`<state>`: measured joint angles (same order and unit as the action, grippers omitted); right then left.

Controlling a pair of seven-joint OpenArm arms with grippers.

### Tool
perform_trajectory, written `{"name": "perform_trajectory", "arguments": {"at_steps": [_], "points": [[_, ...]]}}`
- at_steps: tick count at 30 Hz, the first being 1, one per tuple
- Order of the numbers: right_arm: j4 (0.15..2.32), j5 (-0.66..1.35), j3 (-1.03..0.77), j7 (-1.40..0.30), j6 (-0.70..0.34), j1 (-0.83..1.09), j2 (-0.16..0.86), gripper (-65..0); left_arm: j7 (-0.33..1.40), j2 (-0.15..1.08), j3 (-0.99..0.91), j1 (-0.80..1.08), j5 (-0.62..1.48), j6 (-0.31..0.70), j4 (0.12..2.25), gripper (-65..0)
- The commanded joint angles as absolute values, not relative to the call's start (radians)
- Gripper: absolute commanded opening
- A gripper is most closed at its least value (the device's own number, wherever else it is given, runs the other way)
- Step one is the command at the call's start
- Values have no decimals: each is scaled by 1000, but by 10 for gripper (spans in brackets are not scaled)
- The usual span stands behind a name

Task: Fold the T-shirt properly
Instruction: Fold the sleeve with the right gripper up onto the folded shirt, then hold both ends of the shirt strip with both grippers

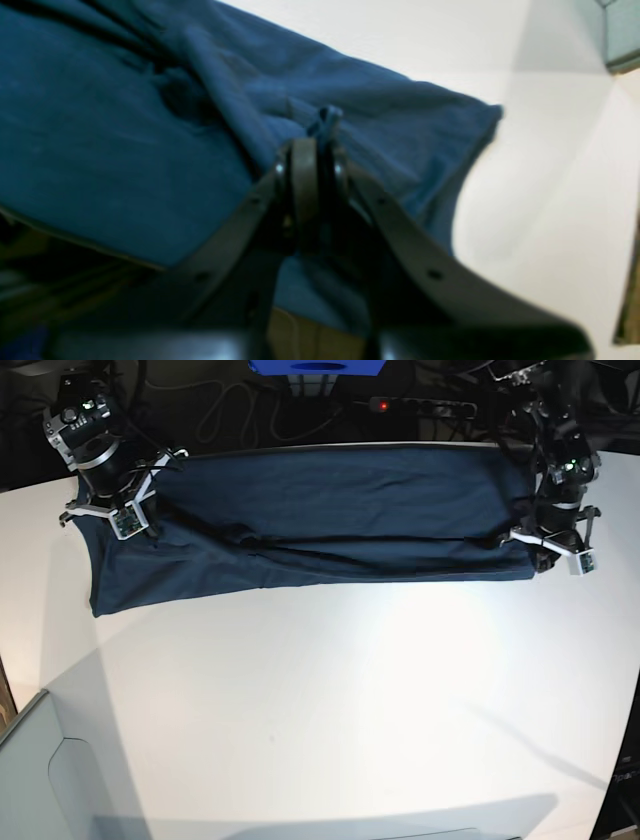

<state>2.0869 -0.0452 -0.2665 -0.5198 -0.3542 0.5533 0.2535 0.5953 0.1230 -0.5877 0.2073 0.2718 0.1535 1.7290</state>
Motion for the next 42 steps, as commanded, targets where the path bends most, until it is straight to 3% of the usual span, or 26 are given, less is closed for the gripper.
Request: {"name": "perform_trajectory", "arguments": {"at_steps": [1, 7, 13, 42], "points": [[2101, -36, -278, -498, -351, 559, 262, -648, 567, 134, -590, 206, 283, 156, 1767, -650], [2097, -35, -329, -503, -354, 562, 262, -648, 565, 130, -588, 245, 285, 156, 1813, -650], [2097, -39, -369, -506, -495, 581, 234, -648, 564, 119, -590, 288, 285, 156, 1814, -650], [2066, -38, -424, -506, -496, 573, 232, -648, 562, 143, -590, 315, 283, 156, 1696, -650]]}}
